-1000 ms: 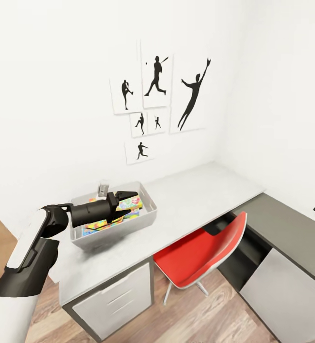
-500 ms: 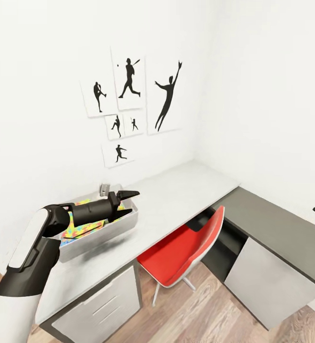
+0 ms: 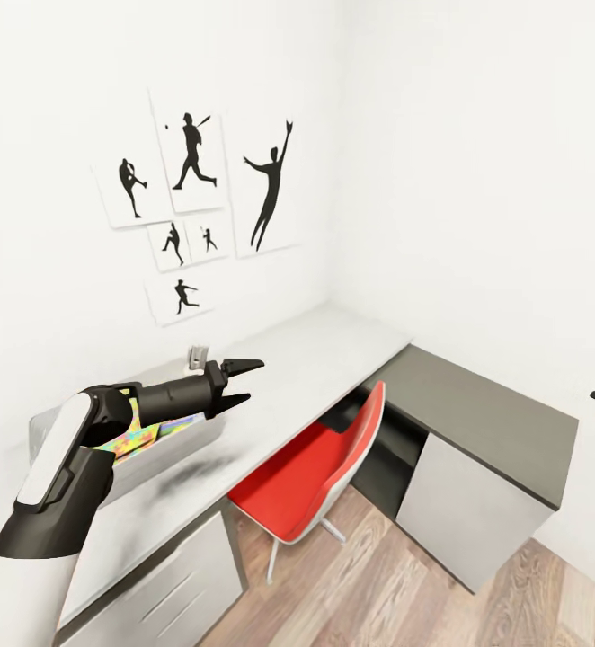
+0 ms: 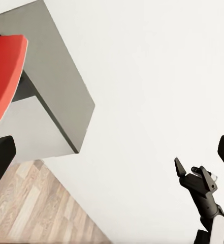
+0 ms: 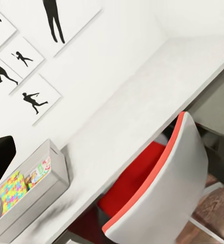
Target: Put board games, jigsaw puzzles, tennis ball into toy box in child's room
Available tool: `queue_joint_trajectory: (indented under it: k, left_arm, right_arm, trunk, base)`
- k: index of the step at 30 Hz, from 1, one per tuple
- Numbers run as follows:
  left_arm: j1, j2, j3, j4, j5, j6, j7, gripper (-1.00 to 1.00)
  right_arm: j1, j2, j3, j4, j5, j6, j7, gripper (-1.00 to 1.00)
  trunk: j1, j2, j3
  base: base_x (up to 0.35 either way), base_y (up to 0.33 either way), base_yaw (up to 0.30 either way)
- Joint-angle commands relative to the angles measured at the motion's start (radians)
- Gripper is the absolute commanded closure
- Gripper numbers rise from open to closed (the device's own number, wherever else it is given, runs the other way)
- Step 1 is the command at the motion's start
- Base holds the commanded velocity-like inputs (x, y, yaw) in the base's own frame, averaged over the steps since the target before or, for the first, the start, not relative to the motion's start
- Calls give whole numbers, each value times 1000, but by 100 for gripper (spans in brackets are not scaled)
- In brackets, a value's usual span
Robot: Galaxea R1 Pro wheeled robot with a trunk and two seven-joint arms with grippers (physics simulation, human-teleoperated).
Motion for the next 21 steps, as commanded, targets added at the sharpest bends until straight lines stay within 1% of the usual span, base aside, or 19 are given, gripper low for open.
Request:
queue_joint_trajectory:
  k: [1,12,15,17,18,19,20,21]
  left_arm:
    - [-1,1,0,-1,10,-1,10,-100]
    - [-1,0,0,-1,10,-1,11,-100]
    - [-1,-1,0,-1,10,-1,11,-100]
    - [-1,-1,0,-1,10,-1,11,-100]
    - [-1,-1,0,-1,10,-1,11,-100]
    - [-1,-1,0,-1,10,-1,11,-100]
    - [-1,-1,0,-1,10,-1,11,-100]
    - [-2,-1,0,-1,10,0,11,-100]
  right_arm:
    - [-2,0,-1,0,6,5,7,-100]
    - [-2,0,4,0,6,5,6,-100]
    - [-4,0,15,0,7,5,3,-100]
    - [-7,0,36,0,7,5,-6,-100]
    - [-7,0,36,0,7,5,-6,-100]
    - [-8,0,48,0,7,5,-13,-100]
    - [-8,0,48,0,7,5,-13,-100]
    - [-9,-1,61,0,7,5,-22,-100]
  trunk:
    - [1,-2,-2]
    - [1,-2,5]
    - [1,-2,7]
    - [1,-2,8]
    - [1,-2,8]
    - [1,-2,9]
    - [1,-2,10]
    - [1,-2,10]
  base:
    - [0,0,-272]
    - [0,0,-272]
    - [0,0,-273]
    - [0,0,-273]
    - [0,0,-273]
    - [0,0,-272]
    - [0,0,-272]
    - [0,0,-273]
